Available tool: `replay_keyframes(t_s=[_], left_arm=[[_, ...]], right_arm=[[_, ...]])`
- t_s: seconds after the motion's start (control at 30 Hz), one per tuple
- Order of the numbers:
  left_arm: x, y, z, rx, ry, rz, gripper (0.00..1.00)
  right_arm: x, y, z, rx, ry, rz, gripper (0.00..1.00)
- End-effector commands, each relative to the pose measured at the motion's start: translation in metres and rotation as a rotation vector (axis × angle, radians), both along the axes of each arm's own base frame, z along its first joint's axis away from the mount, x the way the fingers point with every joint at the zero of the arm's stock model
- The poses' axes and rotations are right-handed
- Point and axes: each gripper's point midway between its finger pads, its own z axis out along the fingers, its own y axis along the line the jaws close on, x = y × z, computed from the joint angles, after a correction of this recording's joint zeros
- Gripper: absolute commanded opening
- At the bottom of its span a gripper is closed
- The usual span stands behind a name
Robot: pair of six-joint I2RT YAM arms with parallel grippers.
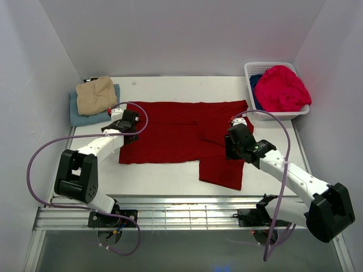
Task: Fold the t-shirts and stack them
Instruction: Fold the flattened tshirt in 1/3 of the way, then grap the side of the flattened tshirt closest away from the robot with both arms
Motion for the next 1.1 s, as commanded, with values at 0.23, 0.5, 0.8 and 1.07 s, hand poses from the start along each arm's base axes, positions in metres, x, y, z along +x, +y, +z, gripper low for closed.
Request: replay_keyframes(t_s=[0.23, 0.5, 0.8, 1.07], left_arm=[[-0.057, -0.007, -0.011, -0.091, 0.125, 0.065, 0.98], [-0.079, -0.016, -0.031, -0.165, 0.188, 0.052, 0.96], [-0.081, -0.02, -0.049, -0.209, 0.152, 0.084, 0.88], [-0.083, -0.009, -0.047, -0.192, 0.061, 0.133, 0.75]], right_arm=[[-0.044, 0.003, -0.001, 0.105, -0.007, -0.023, 0.49], [-0.066, 0.0, -0.012, 0.093, 0.025, -0.035, 0.48], [-0.083, 0.0, -0.027, 0.016, 0.056, -0.069, 0.47], [-0.09, -0.006, -0.036, -0.023, 0.069, -0.098, 0.46]])
